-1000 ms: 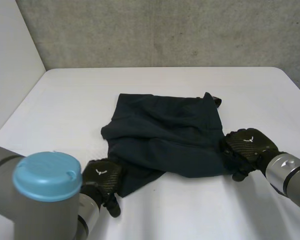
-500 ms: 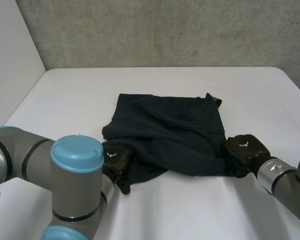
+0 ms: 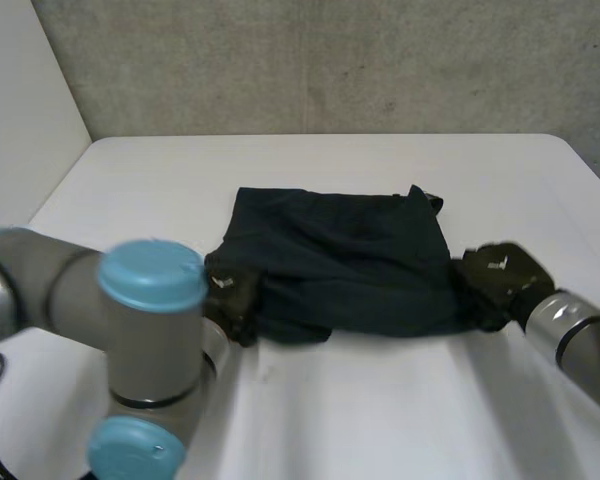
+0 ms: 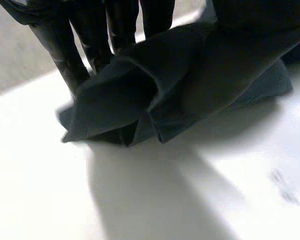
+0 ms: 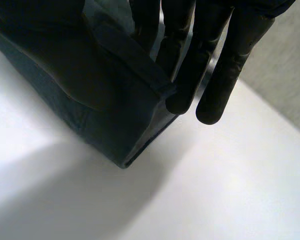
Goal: Fold the shorts.
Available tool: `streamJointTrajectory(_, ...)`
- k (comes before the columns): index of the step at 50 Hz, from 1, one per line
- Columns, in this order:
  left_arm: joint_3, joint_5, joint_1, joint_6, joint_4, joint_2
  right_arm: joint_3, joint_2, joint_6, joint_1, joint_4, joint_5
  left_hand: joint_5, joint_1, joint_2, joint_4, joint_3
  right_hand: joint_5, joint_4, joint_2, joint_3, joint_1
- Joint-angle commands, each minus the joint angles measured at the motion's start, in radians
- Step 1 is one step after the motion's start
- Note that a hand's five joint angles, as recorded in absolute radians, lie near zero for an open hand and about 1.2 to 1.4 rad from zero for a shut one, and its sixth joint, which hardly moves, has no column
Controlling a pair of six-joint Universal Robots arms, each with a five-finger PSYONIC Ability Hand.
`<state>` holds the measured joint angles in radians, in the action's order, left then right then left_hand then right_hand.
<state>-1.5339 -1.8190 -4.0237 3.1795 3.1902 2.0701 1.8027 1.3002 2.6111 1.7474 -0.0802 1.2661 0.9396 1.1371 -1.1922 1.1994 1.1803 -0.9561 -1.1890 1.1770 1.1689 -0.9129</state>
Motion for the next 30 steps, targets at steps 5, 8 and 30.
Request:
streamJointTrajectory(5, -0.167, 0.07, -0.132, 0.204, -0.036, -0.398, -0.163, 0.125, -0.085, 0.01, 0.299, -0.001, 0.282, 0.259, -0.204, 0.197, 0.216, -0.266, -0.207, 0.219, 0.227, -0.483)
streamJointTrajectory(8, -0.189, 0.073, -0.158, 0.209, -0.047, -0.455, -0.2, 0.145, -0.091, 0.009, 0.326, 0.003, 0.282, 0.259, -0.204, 0.197, 0.216, -0.266, -0.207, 0.219, 0.227, -0.483)
streamJointTrajectory(30, -0.289, 0.133, -0.196, 0.194, -0.038, -0.403, -0.232, 0.016, 0.044, 0.017, 0.281, -0.011, 0.282, 0.259, -0.204, 0.197, 0.216, -0.266, -0.207, 0.219, 0.227, -0.483)
